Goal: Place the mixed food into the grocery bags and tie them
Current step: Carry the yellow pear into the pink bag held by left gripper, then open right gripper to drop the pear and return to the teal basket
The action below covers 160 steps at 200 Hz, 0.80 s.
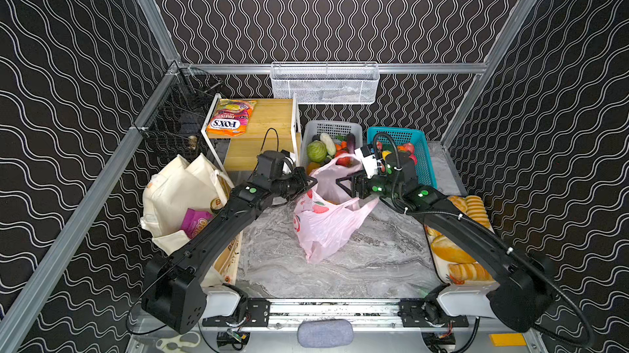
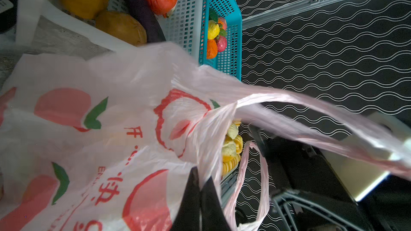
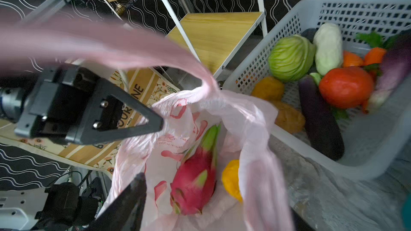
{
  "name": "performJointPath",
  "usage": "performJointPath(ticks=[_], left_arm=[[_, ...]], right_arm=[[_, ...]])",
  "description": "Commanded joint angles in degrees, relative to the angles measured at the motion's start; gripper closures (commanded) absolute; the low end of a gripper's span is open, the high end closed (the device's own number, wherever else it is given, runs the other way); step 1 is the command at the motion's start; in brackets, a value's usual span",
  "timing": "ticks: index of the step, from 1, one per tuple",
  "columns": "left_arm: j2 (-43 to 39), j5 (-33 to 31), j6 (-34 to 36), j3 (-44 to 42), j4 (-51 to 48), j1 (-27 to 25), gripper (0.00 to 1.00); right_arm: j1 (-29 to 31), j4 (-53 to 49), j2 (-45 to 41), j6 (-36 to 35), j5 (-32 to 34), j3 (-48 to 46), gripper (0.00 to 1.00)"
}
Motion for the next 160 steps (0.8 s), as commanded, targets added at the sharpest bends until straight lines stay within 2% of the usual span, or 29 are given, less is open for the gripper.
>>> performJointPath(ticks=[1, 23, 69, 96, 117, 129, 133, 148, 160], left_arm=[[0.3, -0.7, 0.2, 1.0, 1.4, 0.1, 1.00], [0.2, -2.0, 0.7, 1.2, 0.3, 0.1, 1.00], [-0.2, -3.3, 0.5, 0.4, 0.4, 0.2, 1.00], [-1.0, -4.1, 1.0, 0.5, -0.7, 0.2, 1.00], [-2.2, -5.4, 0.9, -0.2, -0.8, 0.2, 1.00], [-2.7, -5.8, 0.9, -0.4, -0.8, 0.1, 1.00], [-2.8, -5.7, 0.8, -0.4, -0.7, 0.2, 1.00], [-2.9, -5.4, 0.5, -0.9, 0.0, 0.2, 1.00], [-2.9, -5.0, 0.2, -1.5, 1.0, 0.2, 1.00]], right_arm=[[0.1, 7.2, -6.8, -2.2, 2.6, -3.6, 0.25], [0.1, 11.4, -14.9, -5.5, 5.3, -9.7, 0.21], [0.1, 16.1, -27.5, -10.6, 23.1, -18.0, 0.16], [-0.4, 20.4, -31.3, -12.2, 33.9, -21.7, 0.18], [-1.9, 22.2, -31.6, -14.4, 45.2, -23.7, 0.21], [-6.3, 19.0, -30.1, -12.5, 43.1, -22.5, 0.22], [-9.5, 17.0, -29.1, -11.1, 41.1, -21.7, 0.22], [-19.3, 9.0, -23.9, -2.9, 31.6, -17.4, 0.22], [-23.3, 4.4, -19.0, 2.8, 29.9, -14.7, 0.24]])
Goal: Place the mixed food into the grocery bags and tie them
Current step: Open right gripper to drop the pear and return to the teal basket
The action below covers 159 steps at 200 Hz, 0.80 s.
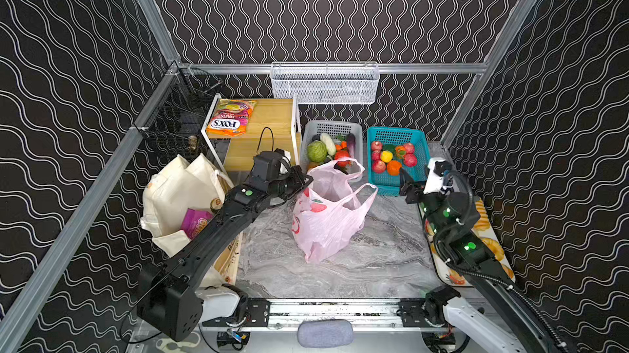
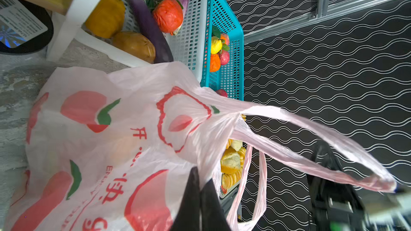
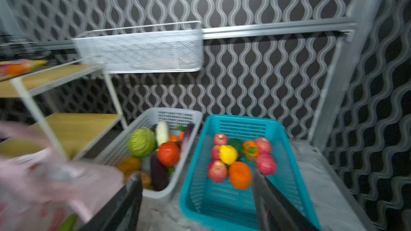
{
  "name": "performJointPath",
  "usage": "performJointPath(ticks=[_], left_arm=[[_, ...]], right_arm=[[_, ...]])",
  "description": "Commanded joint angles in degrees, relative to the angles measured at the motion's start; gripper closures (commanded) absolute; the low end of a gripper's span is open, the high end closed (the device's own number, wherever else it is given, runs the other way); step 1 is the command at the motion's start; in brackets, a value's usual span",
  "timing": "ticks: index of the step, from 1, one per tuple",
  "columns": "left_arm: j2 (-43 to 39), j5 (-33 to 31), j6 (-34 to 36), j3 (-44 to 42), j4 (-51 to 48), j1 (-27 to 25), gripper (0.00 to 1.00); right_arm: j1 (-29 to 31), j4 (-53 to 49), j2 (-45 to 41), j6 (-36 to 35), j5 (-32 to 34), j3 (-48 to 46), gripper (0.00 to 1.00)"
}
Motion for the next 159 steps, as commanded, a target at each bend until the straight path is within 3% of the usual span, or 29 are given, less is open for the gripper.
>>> performJointPath(ticks=[1, 39, 59, 110, 159], left_arm=[[-0.2, 0.2, -0.1, -0.8, 1.9, 0.2, 1.00], [0.1, 1.8, -0.8, -1.9, 4.7, 0.1, 1.00], [0.8, 3.5, 0.2, -1.2, 4.9, 0.1, 1.00], [1.2, 5.2, 1.0, -0.7, 5.5, 0.2, 1.00], [0.8, 5.4, 0.7, -1.7, 5.5, 0.1, 1.00]], right_arm=[[-7.0, -9.7, 6.6, 11.7, -5.3, 4.4, 0.23], [-8.7, -16.6, 26.9, 13.8, -8.8, 14.1, 0.19], [-8.8, -22.8, 39.8, 13.1, -9.1, 26.5, 0.18], [-8.8, -26.6, 64.5, 9.8, -7.4, 48.0, 0.16], [-8.5, -31.5, 77.3, 6.4, -3.8, 61.8, 0.15]])
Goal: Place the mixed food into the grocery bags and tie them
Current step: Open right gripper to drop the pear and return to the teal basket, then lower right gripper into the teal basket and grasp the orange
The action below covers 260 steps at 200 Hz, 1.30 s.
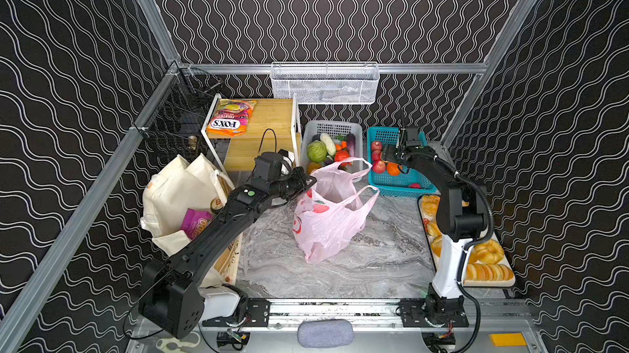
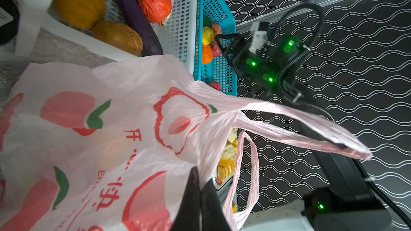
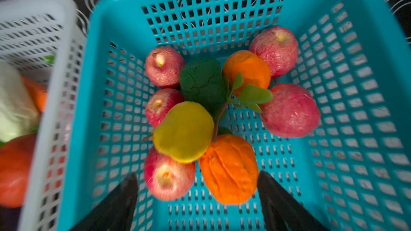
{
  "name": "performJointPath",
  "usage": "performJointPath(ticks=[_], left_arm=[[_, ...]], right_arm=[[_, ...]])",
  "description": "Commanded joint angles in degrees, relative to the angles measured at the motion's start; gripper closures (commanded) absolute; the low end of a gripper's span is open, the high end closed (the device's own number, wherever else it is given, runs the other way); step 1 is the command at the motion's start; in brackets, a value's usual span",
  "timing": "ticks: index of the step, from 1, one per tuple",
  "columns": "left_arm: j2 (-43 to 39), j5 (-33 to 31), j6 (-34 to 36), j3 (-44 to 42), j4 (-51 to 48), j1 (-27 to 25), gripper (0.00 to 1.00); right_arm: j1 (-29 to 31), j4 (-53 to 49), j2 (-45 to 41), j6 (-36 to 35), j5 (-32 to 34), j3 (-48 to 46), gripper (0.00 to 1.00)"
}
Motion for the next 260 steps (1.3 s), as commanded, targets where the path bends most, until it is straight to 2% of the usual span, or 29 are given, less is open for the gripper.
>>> performJointPath(ticks=[1, 64, 96, 127, 147, 162, 189, 212, 247, 260], left_arm=[[-0.2, 0.7, 0.6, -0.3, 1.9, 0.2, 1.00], [0.7, 0.9, 2.1, 2.0, -0.2, 0.1, 1.00], [0.4, 1.4, 1.8, 1.8, -0.2, 0.2, 1.00], [-1.0, 0.3, 2.0, 1.3, -1.2, 0.1, 1.00], [-1.4, 0.0, 2.2, 1.3, -1.6, 0.1, 1.00], [-1.3, 0.1, 2.0, 1.3, -1.5, 0.1, 1.00], [-1.1, 0.5, 2.2, 1.7, -1.9, 0.2, 1.00], [-1.3, 0.3, 2.2, 1.4, -1.8, 0.1, 1.00], [-1.2, 0.6, 2.0, 1.1, -1.4, 0.1, 1.00], [-1.3, 0.8, 2.0, 0.9, -1.3, 0.1, 1.00]], right_arm=[[0.3, -4.0, 4.0, -2.1, 2.6, 5.1, 0.15], [2.8, -0.2, 10.1, -6.2, 6.1, 9.5, 0.13], [2.7, 0.8, 13.7, -9.8, 6.7, 13.3, 0.17], [2.7, 0.0, 14.1, -10.2, 3.4, 14.2, 0.35], [2.7, 4.1, 9.8, -9.4, 1.4, 8.5, 0.51], [2.7, 7.9, 5.3, -9.0, -0.3, 3.5, 0.56], [2.7, 8.8, -0.5, -8.1, -2.8, -1.8, 0.57], [2.5, 7.7, -4.5, -7.7, -4.6, -5.6, 0.53], [0.4, 5.7, -8.7, -6.2, -13.8, -11.1, 0.49], [0.2, 3.6, -8.8, -6.3, -12.5, -11.7, 0.46]])
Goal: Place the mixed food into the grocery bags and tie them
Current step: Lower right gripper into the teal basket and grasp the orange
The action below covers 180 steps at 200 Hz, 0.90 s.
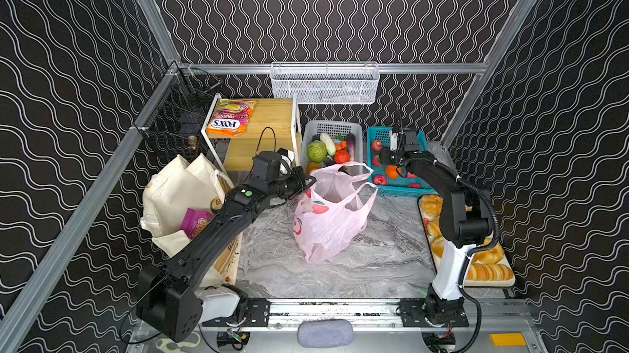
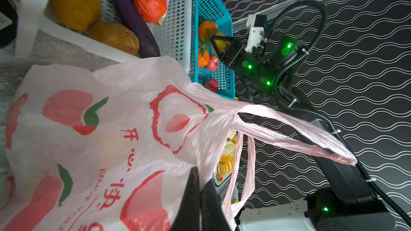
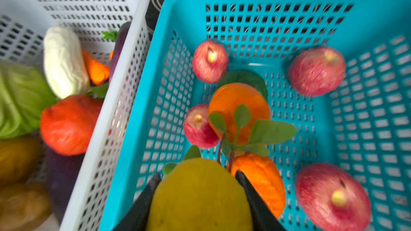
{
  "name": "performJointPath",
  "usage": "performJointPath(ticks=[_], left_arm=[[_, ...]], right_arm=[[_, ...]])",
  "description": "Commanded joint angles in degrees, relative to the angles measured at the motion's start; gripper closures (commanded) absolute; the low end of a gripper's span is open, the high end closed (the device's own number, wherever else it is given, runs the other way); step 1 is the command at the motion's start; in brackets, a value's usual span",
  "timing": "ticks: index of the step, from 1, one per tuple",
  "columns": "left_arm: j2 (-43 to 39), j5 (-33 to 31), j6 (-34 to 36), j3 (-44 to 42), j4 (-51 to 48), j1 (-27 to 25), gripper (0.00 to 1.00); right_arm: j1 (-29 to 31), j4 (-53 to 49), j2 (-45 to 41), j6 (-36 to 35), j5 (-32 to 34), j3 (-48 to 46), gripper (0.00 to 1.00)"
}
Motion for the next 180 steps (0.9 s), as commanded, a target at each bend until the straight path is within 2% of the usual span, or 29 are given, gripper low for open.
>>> performJointPath(ticks=[1, 21, 44, 60, 93, 127, 148, 180], left_arm=[[-0.2, 0.3, 0.6, -0.2, 1.0, 0.1, 1.00], [-0.2, 0.5, 0.4, -0.5, 1.5, 0.1, 1.00], [0.2, 0.9, 0.5, -0.2, 1.5, 0.1, 1.00], [0.0, 0.7, 0.1, -0.7, 1.9, 0.1, 1.00], [-0.4, 0.2, 0.2, -0.8, 1.3, 0.1, 1.00], [-0.3, -0.1, 0.2, -0.8, 1.4, 0.1, 1.00], [-0.2, 0.0, 0.5, -0.6, 1.0, 0.1, 1.00], [0.1, -0.6, 1.1, -0.4, 0.5, 0.1, 1.00]], right_arm=[[-0.6, -2.7, -1.0, 0.9, -3.6, -1.2, 0.46], [-1.1, -2.8, 0.4, -0.1, -1.1, -1.4, 0.45], [-1.6, -8.2, 3.9, 0.2, -0.4, 3.8, 0.37], [-1.6, -9.1, 5.4, 0.2, 0.8, 5.8, 0.35], [-1.6, -9.1, 5.5, 1.2, 3.2, 7.7, 0.28], [-1.6, -11.0, 4.8, 2.3, 3.9, 7.5, 0.25], [-1.7, -12.5, 2.0, 3.6, 4.6, 4.7, 0.20], [-2.0, -11.1, -7.1, 5.4, 7.8, -2.9, 0.13]])
